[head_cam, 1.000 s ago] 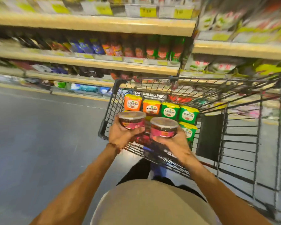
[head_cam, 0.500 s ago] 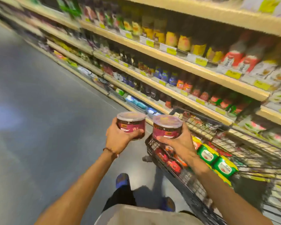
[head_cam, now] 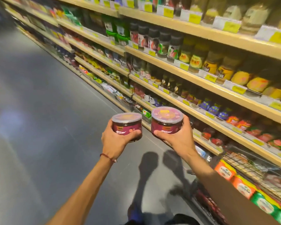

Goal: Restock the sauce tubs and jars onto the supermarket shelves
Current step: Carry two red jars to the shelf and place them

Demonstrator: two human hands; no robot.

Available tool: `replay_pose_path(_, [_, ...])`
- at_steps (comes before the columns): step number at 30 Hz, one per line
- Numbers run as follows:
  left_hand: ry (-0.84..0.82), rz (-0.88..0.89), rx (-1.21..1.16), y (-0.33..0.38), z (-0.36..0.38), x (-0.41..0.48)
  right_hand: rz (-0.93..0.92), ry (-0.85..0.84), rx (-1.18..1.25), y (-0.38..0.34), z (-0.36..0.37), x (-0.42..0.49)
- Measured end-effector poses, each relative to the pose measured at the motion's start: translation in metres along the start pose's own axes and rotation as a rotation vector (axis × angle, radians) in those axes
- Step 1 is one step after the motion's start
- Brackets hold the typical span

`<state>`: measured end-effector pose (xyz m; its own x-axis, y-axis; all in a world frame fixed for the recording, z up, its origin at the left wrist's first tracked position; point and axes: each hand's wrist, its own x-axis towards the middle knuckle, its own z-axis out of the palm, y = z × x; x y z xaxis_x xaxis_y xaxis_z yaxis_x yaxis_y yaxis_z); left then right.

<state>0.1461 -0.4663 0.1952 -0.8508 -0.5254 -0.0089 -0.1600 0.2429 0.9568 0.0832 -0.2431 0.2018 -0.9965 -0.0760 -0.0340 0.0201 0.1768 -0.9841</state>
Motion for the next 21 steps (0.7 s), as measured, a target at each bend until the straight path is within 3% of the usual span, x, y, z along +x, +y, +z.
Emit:
replay_pose_path(9, [0.048, 0.029, -0.037, -0.006, -0.074, 0.147, -0.052, 0.021, -0.038, -0.045, 0.134, 0.092])
replay_pose_path(21, [0.155, 0.083, 0.029, 0.004, -0.132, 0.406, -0.177, -0.044, 0.029, -0.091, 0.300, 0.323])
